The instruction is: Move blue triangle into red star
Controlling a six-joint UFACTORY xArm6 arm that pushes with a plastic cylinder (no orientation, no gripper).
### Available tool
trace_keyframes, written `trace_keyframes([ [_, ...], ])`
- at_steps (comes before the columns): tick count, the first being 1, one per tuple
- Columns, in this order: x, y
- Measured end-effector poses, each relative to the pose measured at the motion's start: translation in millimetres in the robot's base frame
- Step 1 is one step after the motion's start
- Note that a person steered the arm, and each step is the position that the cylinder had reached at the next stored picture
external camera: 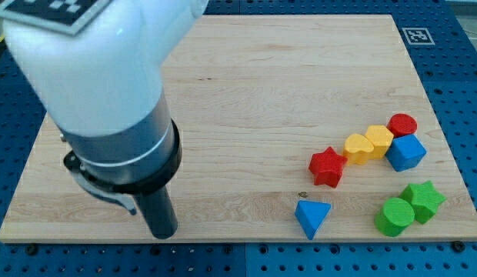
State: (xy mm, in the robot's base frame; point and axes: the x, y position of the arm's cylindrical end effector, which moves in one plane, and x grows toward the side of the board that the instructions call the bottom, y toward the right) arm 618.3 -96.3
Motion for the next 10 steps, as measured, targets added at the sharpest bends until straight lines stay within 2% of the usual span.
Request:
trace_keyframes([
  [2, 1, 19],
  [3, 0, 96],
  [4, 1, 149],
  [6, 0, 189],
  [8, 1, 263],
  [10, -15, 274],
])
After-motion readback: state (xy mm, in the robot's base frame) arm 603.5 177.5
